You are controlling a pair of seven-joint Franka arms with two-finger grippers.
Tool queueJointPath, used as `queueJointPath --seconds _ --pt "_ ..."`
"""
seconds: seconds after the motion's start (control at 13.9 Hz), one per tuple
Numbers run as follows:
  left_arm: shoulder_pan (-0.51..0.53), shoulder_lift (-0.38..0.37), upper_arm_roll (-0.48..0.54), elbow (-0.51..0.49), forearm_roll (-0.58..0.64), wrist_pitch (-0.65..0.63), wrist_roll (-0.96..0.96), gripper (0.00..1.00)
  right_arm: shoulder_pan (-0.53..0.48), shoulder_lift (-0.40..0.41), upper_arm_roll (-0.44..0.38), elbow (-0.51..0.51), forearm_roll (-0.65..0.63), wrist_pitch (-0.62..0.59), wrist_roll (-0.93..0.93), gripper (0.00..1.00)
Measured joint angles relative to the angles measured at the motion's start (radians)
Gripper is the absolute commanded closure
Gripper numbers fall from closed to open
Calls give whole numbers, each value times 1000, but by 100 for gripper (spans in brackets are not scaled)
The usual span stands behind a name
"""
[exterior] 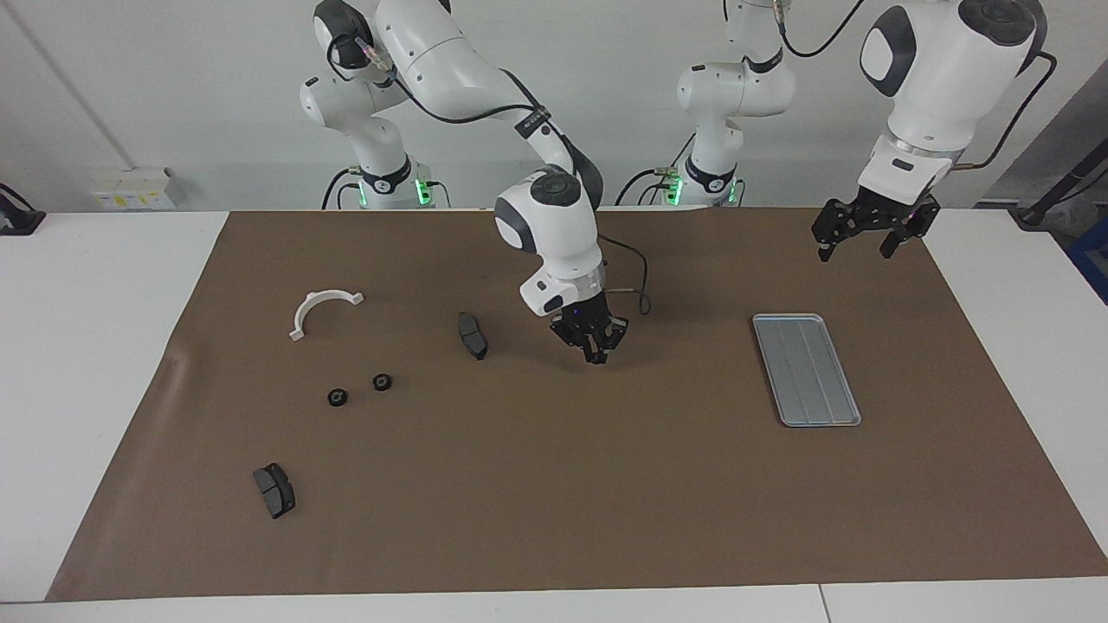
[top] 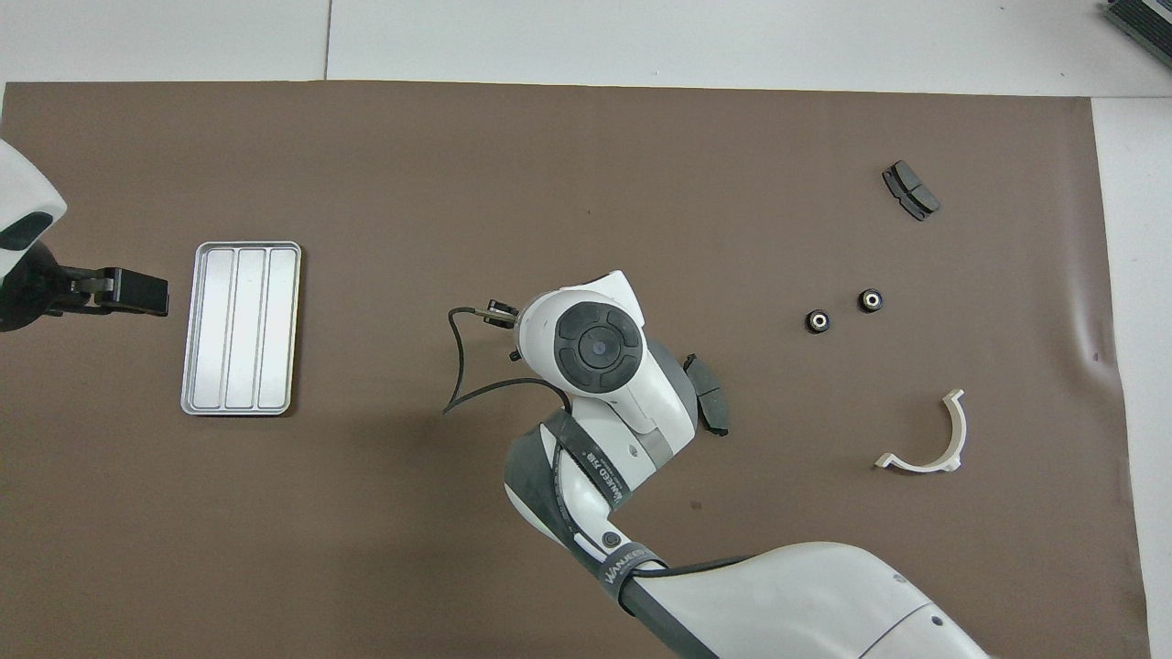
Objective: Pick bearing gear from pile to tray
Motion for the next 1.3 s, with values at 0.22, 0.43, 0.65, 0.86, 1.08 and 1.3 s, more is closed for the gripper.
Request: queueJointPath --seconds 0.22,0.43,0.65,0.86,1.08,1.3 --pt "0 0 0 0 0 0 0 0 3 11 -1 -5 -11 -1 0 72" --pt "0 0 0 0 0 0 0 0 2 23 -5 -17 -35 -1 0 0" --pt "0 0 0 0 0 0 0 0 0 21 -21 -16 -42 -12 0 0" --pt "0 0 0 0 0 0 0 0 -44 -54 -67 2 -111 -115 -6 0" --pt "0 0 0 0 0 0 0 0 -170 -148 -71 3 -122 -238 -172 0" --pt "0 0 0 0 0 0 0 0 -298 -167 -71 -9 -122 -289 -416 0"
